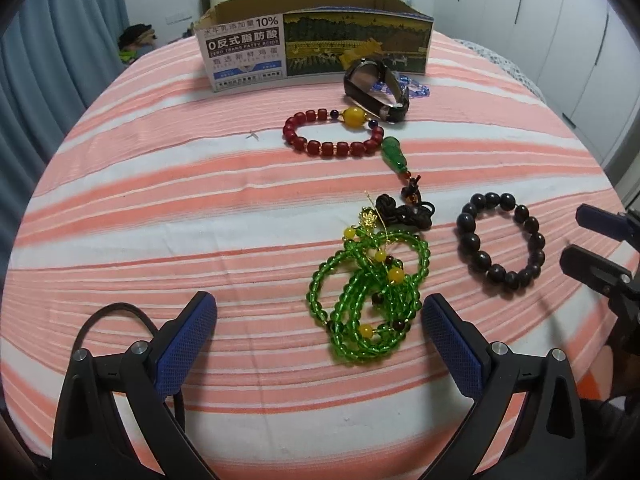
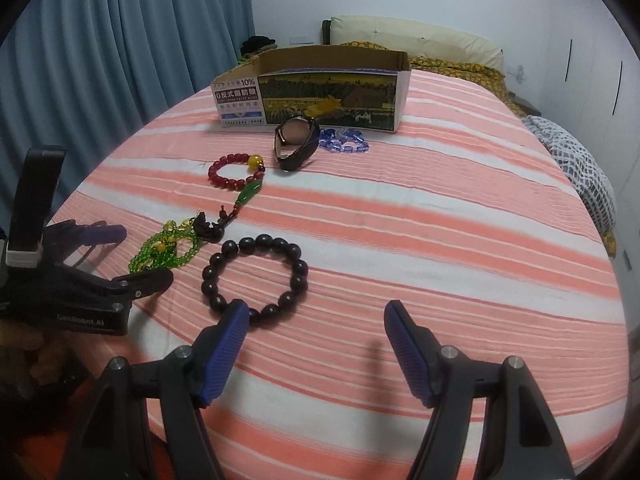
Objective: Organize jewelry
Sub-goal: 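Move both tools back toward the black and green bead bracelets, then grasp the black bead bracelet with the right tool while the left tool grasps the green bead strand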
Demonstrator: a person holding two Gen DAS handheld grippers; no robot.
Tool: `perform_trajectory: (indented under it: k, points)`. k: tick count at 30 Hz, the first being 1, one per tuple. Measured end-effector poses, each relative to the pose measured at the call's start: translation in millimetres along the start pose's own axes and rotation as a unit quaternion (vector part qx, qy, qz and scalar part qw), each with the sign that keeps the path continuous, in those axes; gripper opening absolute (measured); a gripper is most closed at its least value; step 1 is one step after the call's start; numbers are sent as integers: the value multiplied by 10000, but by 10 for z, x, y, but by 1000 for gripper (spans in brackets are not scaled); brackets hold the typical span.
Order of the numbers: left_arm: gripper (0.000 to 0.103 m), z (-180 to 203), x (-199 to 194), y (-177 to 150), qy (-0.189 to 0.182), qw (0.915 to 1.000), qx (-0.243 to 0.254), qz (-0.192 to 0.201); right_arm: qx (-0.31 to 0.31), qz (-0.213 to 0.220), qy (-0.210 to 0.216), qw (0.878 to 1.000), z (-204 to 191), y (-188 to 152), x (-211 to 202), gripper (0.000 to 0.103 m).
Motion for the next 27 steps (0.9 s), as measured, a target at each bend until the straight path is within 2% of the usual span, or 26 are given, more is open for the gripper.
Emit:
perform_trajectory:
  k: [6,10,12,13,15,19,22,24,25,27]
  points:
    - [103,2,7,8,2,9999,-4,112,-25,-13,6,10000,-62,84,152,66]
    - [103,6,-1,1,9,9998,-14,173,-46,-168,-14,9998,-96,35,295,52]
    - [103,3,-17,-17,11,9998,-8,176,-135,-159,-123,9997,-101,19,317,49]
    - [103,5,-16,-16,15,9999,-9,165,-182,-172,-189,9995,-93,16,323,43]
    - [103,4,-18,-17,33,10000,-23,81,-253,-176,-267,9992,-82,16,320,39]
    - [102,32,-16,-13,49,10000,-11,-57,-326,-198,-307,9988,-61,6,299,25]
    - [85,83,-60,2,-35,10000,57,12,-375,-215,-351,9985,-53,-1,289,18]
    - [63,135,-108,13,-113,9998,137,68,-340,-234,-339,9986,-38,-3,282,13]
    - [56,156,-125,17,-142,9997,169,87,-308,-238,-324,9987,-28,-3,275,13]
    - [31,188,-150,26,-165,9995,227,132,-233,-237,-295,9990,1,3,257,13]
Point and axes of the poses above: each gripper's, at about its wrist camera, not at the fingertips, and x roughly the way its jaws point, z to its right, y to its top, the point moved 10 cm from there along x, roughly the way its jaws point, and after that the axes turned 5 degrees about y, right-handed, at the moved point
